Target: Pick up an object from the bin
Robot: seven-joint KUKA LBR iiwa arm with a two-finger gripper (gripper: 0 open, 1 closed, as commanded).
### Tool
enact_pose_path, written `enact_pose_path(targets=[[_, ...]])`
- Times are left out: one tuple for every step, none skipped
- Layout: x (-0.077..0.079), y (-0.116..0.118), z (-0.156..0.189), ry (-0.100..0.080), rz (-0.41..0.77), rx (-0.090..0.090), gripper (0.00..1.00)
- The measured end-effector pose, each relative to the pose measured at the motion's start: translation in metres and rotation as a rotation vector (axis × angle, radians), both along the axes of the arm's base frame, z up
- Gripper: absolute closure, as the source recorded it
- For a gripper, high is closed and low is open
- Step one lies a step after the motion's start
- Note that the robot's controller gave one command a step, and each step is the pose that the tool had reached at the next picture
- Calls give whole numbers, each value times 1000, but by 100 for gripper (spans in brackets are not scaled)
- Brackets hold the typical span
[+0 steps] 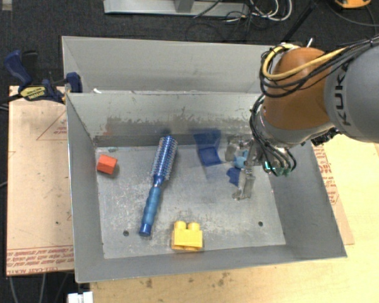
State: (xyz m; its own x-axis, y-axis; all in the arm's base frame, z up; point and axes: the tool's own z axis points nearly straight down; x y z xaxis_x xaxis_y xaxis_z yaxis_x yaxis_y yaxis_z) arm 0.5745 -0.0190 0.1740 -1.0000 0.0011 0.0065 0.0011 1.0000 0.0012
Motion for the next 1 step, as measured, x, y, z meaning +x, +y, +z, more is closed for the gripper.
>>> enact_pose_path(targets=[[36,-81,-108,-7,76,-1,0]])
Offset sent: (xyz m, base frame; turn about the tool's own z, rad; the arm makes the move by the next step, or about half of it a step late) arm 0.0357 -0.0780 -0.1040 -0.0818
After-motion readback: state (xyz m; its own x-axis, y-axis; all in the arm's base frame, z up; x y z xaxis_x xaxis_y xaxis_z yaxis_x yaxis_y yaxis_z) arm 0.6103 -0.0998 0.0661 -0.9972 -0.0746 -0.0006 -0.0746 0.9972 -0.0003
